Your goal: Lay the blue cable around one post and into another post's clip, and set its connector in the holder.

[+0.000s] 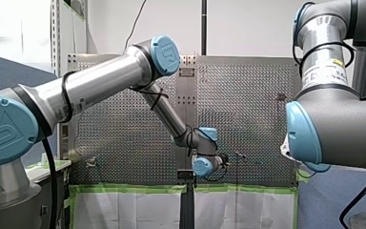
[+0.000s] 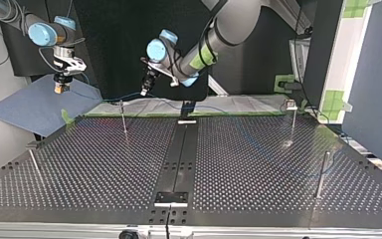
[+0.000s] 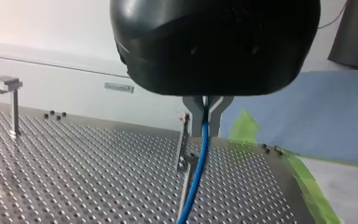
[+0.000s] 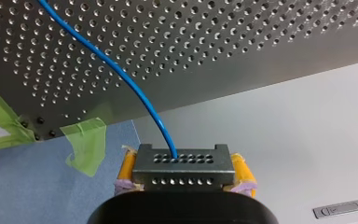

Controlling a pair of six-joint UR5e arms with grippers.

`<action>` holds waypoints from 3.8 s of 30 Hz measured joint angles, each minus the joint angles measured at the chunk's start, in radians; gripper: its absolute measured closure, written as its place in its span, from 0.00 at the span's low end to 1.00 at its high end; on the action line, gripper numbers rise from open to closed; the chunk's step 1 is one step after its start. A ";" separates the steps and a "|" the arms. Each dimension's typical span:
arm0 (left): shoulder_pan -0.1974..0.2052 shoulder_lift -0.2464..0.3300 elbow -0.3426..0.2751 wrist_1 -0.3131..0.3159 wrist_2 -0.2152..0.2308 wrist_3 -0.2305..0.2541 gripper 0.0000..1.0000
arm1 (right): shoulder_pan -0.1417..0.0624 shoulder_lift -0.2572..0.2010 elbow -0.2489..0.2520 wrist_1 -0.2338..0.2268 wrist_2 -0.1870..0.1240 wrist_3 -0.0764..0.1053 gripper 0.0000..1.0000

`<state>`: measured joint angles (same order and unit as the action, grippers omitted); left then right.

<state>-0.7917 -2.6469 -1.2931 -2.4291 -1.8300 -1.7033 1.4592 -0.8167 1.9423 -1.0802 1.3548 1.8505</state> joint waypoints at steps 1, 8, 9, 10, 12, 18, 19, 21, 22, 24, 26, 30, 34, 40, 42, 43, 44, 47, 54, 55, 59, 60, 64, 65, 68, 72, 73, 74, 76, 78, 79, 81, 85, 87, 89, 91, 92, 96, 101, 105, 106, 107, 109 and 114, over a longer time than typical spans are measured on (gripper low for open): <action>0.001 -0.002 0.004 -0.004 0.000 0.000 1.00 | 0.000 0.000 0.000 0.000 0.000 0.001 1.00; 0.013 -0.032 0.033 -0.027 0.002 0.000 1.00 | 0.000 0.001 -0.005 -0.001 0.002 0.005 1.00; 0.015 -0.038 0.039 -0.032 0.004 0.000 1.00 | 0.000 0.001 -0.006 -0.002 0.002 0.007 1.00; 0.017 -0.041 0.042 -0.035 0.006 0.000 1.00 | 0.000 0.001 -0.006 -0.002 0.003 0.008 1.00; 0.020 -0.046 0.050 -0.040 0.010 0.000 1.00 | -0.001 0.001 -0.008 -0.003 0.003 0.011 1.00; 0.033 -0.049 0.061 -0.048 0.017 -0.002 1.00 | -0.004 0.001 -0.013 -0.004 0.004 0.016 1.00; 0.036 -0.049 0.061 -0.049 0.018 -0.003 1.00 | -0.004 0.001 -0.014 -0.003 0.004 0.017 1.00; 0.041 -0.049 0.063 -0.051 0.021 -0.003 1.00 | -0.005 0.001 -0.018 -0.002 0.005 0.019 1.00; 0.043 -0.049 0.063 -0.052 0.022 -0.003 1.00 | -0.005 0.001 -0.019 -0.001 0.005 0.019 1.00; 0.046 -0.049 0.064 -0.052 0.023 -0.004 1.00 | -0.005 0.001 -0.024 0.003 0.006 0.019 1.00; 0.049 -0.049 0.064 -0.053 0.025 -0.004 1.00 | -0.005 0.001 -0.029 0.010 0.006 0.020 1.00; 0.053 -0.049 0.064 -0.053 0.028 -0.004 1.00 | -0.006 0.001 -0.041 0.026 0.007 0.020 1.00; 0.055 -0.049 0.065 -0.053 0.030 -0.001 1.00 | -0.006 0.001 -0.044 0.031 0.007 0.018 1.00; 0.055 -0.050 0.065 -0.054 0.045 0.003 1.00 | -0.005 0.001 -0.045 0.027 0.007 0.017 1.00; 0.054 -0.050 0.065 -0.054 0.049 0.003 1.00 | -0.004 0.002 -0.045 0.023 0.007 0.018 1.00; 0.055 -0.050 0.065 -0.054 0.051 0.003 1.00 | -0.004 0.002 -0.045 0.020 0.008 0.018 1.00; 0.055 -0.050 0.065 -0.054 0.052 0.004 1.00 | -0.005 0.002 -0.045 0.019 0.008 0.019 1.00; 0.056 -0.052 0.071 -0.056 0.054 0.003 1.00 | -0.005 0.003 -0.046 0.015 0.008 0.019 1.00; 0.061 -0.074 0.106 -0.085 0.055 0.001 1.00 | -0.007 0.004 -0.047 0.013 0.010 0.020 1.00; 0.062 -0.075 0.109 -0.088 0.055 0.001 1.00 | -0.007 0.004 -0.047 0.013 0.010 0.020 1.00; 0.065 -0.077 0.116 -0.095 0.056 0.000 1.00 | -0.008 0.005 -0.048 0.012 0.014 0.020 1.00; 0.066 -0.077 0.117 -0.097 0.056 0.000 1.00 | -0.008 0.005 -0.049 0.012 0.014 0.021 1.00; 0.070 -0.077 0.118 -0.098 0.059 -0.003 1.00 | -0.008 0.006 -0.053 0.013 0.015 0.023 1.00; 0.071 -0.077 0.118 -0.099 0.061 -0.005 1.00 | -0.008 0.006 -0.054 0.013 0.015 0.024 1.00; 0.075 -0.077 0.119 -0.099 0.069 -0.008 1.00 | -0.008 0.007 -0.060 0.016 0.018 0.024 1.00; 0.083 -0.078 0.121 -0.100 0.078 -0.015 1.00 | -0.007 0.008 -0.066 0.020 0.018 0.025 1.00; 0.085 -0.078 0.121 -0.100 0.080 -0.017 1.00 | -0.007 0.008 -0.067 0.020 0.018 0.026 1.00; 0.086 -0.078 0.122 -0.100 0.081 -0.018 1.00 | -0.007 0.009 -0.067 0.020 0.018 0.027 1.00; 0.088 -0.078 0.123 -0.101 0.085 -0.020 1.00 | -0.007 0.015 -0.071 0.021 0.018 0.028 1.00; 0.090 -0.078 0.123 -0.103 0.092 -0.021 1.00 | -0.008 0.027 -0.077 0.026 0.021 0.028 1.00; 0.090 -0.078 0.123 -0.104 0.094 -0.022 1.00 | -0.008 0.033 -0.080 0.029 0.022 0.027 1.00; 0.091 -0.078 0.122 -0.109 0.098 -0.022 1.00 | -0.008 0.044 -0.084 0.036 0.023 0.026 1.00; 0.088 -0.078 0.123 -0.116 0.103 -0.022 1.00 | -0.008 0.053 -0.089 0.044 0.022 0.024 1.00; 0.088 -0.078 0.123 -0.116 0.103 -0.022 1.00 | -0.007 0.054 -0.091 0.047 0.022 0.024 1.00; 0.090 -0.078 0.125 -0.117 0.104 -0.022 1.00 | -0.007 0.054 -0.093 0.049 0.022 0.024 1.00; 0.092 -0.078 0.127 -0.118 0.104 -0.023 1.00 | -0.008 0.055 -0.094 0.050 0.022 0.025 1.00; 0.093 -0.078 0.129 -0.119 0.105 -0.023 1.00 | -0.008 0.055 -0.095 0.050 0.022 0.026 1.00; 0.099 -0.077 0.138 -0.123 0.105 -0.025 0.98 | -0.008 0.056 -0.101 0.055 0.022 0.028 1.00; 0.103 -0.078 0.151 -0.131 0.105 -0.025 0.95 | -0.006 0.056 -0.116 0.072 0.023 0.027 1.00; 0.106 -0.078 0.156 -0.134 0.105 -0.025 0.95 | -0.005 0.056 -0.128 0.085 0.022 0.027 1.00; 0.106 -0.078 0.156 -0.134 0.105 -0.025 0.95 | -0.005 0.056 -0.130 0.086 0.022 0.027 1.00; 0.107 -0.078 0.156 -0.134 0.105 -0.025 0.95 | -0.005 0.056 -0.131 0.087 0.022 0.027 1.00; 0.108 -0.078 0.156 -0.134 0.105 -0.026 0.95 | -0.005 0.056 -0.132 0.085 0.022 0.027 1.00; 0.109 -0.078 0.157 -0.135 0.108 -0.030 0.93 | -0.004 0.056 -0.134 0.074 0.022 0.029 1.00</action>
<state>-0.6831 -2.7248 -1.1366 -2.5642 -1.7224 -1.7336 1.4548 -0.7604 1.8082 -1.0066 1.3771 1.8792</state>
